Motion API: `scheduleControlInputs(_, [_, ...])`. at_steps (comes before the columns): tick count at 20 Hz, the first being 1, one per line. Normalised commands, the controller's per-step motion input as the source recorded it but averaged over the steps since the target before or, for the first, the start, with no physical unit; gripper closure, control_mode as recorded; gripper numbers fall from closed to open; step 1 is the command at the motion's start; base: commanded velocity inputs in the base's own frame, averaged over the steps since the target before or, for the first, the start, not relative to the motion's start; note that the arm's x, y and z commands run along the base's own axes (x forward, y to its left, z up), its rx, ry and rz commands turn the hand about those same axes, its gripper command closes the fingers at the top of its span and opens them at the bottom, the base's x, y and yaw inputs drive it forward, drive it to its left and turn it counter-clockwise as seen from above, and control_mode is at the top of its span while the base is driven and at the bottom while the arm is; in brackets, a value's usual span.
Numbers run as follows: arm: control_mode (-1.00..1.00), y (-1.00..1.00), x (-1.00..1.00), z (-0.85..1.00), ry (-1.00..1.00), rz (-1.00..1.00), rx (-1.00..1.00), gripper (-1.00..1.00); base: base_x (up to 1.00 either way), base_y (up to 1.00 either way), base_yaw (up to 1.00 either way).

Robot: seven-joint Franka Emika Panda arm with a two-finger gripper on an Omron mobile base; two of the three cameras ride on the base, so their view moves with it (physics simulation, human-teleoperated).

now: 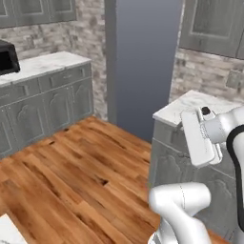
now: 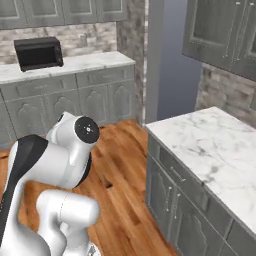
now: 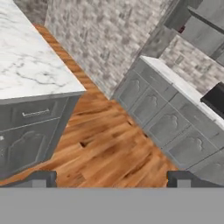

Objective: Collect the paprika, mayonnaise, and shaker from the cabinet and place them next to the stove.

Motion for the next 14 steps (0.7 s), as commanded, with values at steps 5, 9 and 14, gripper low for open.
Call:
scheduleControlInputs(5, [1.0, 0.0, 0.0, 0.0, 0.0, 0.0, 0.0, -1.0, 0.0, 0.55, 0.51])
scheduleControlInputs(9, [1.0, 0.0, 0.0, 0.0, 0.0, 0.0, 0.0, -1.0, 0.44, 0.21, 0.46])
scheduleControlInputs(14, [1.0, 0.0, 0.0, 0.0, 0.0, 0.0, 0.0, -1.0, 0.91, 0.0, 0.42])
